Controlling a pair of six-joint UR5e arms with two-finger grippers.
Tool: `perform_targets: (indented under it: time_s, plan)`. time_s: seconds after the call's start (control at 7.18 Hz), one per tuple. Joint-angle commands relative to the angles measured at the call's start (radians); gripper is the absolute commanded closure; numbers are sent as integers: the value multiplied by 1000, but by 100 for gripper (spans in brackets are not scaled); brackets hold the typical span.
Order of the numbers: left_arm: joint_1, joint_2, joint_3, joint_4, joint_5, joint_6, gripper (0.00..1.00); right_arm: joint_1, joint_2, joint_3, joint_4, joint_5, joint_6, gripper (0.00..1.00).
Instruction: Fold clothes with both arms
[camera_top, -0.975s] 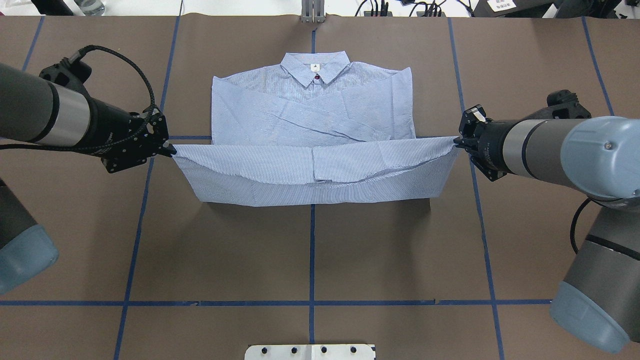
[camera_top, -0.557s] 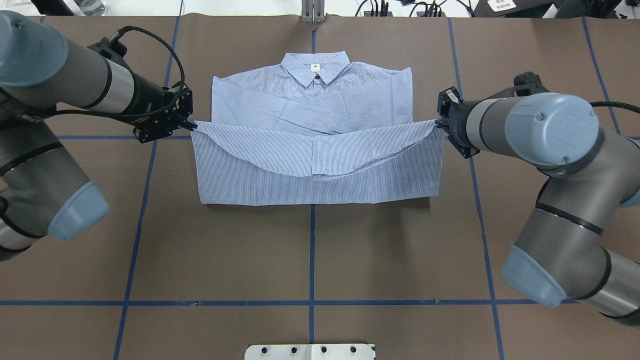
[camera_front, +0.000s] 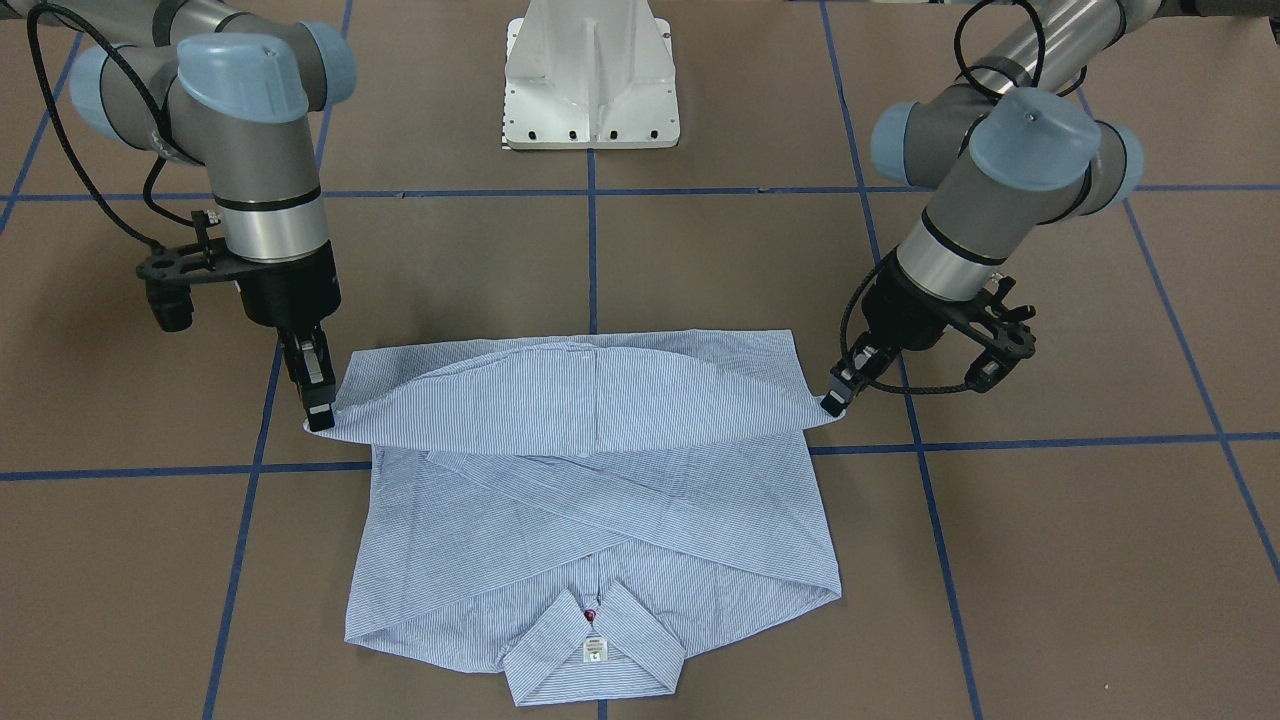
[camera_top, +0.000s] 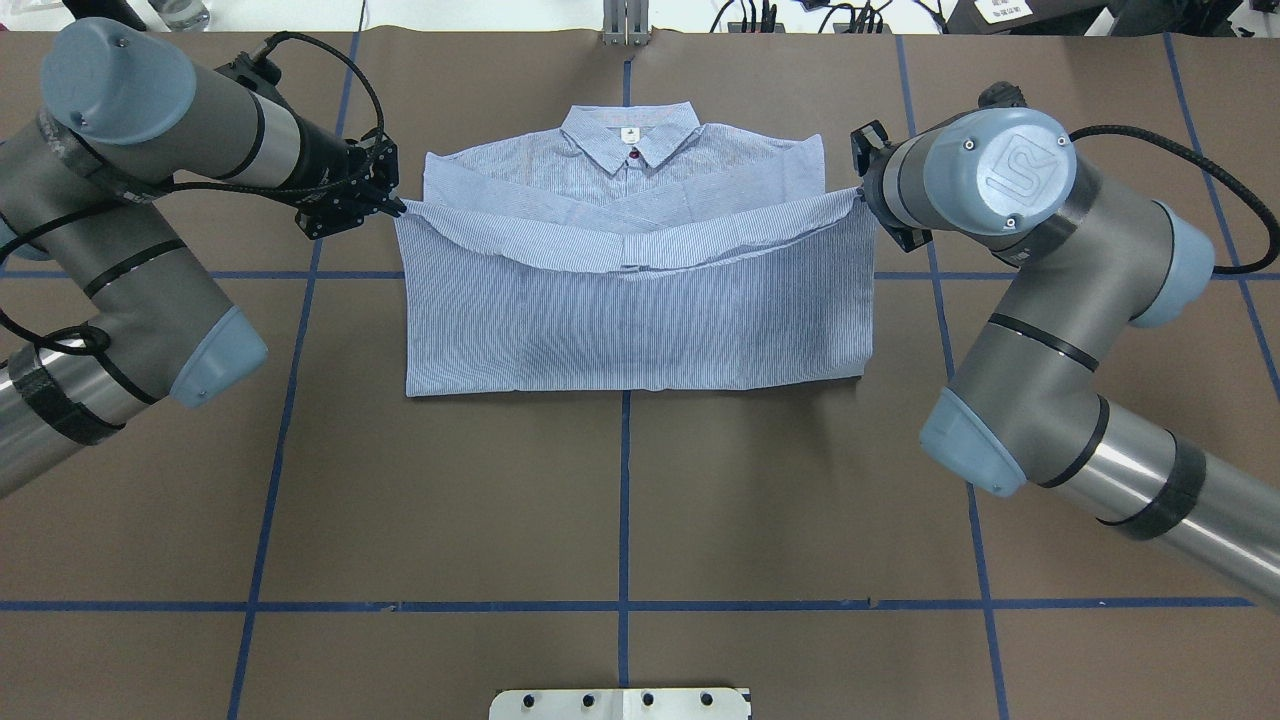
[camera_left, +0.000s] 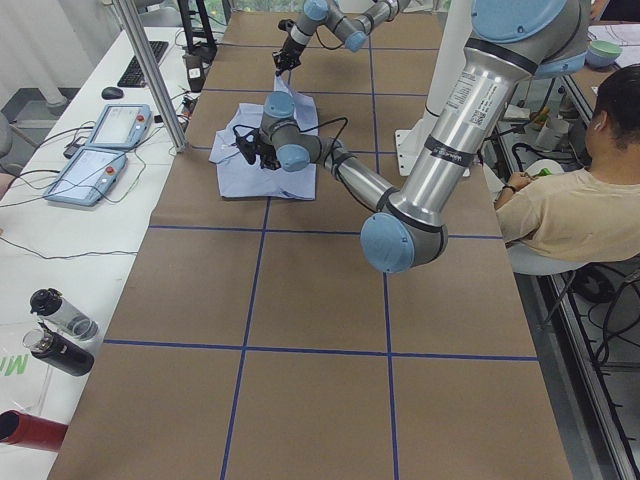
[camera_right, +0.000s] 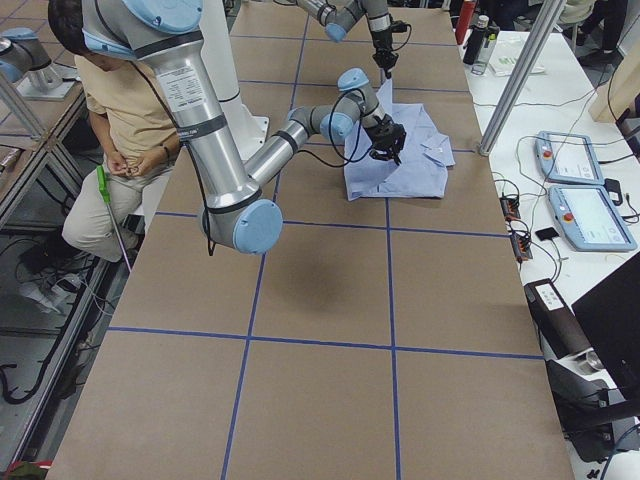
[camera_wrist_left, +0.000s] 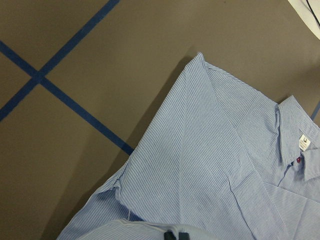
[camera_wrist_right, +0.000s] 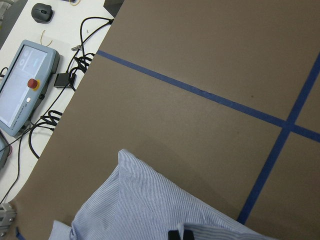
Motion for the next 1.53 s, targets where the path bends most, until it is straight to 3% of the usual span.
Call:
perform_targets:
  time_s: [0.0,0.14,0.56,1.25,1.39]
  plan:
    - [-5,-79,149,-65,63,-2,100,18,83,-195,98,-1,-15,100]
    - [-5,-99,211,-117,89,-4,100,17,91,-273,175,-1,-21,100]
    - [3,-119,343,-220,91,-2,100,17,137,-358,183,-3,-32,100]
    - [7,-159,415,-240,132,-2,100,17,209,-470,197,-3,-31,100]
    - [10,-157,428,-243,132,-2,100,15,208,-505,253,-3,-31,100]
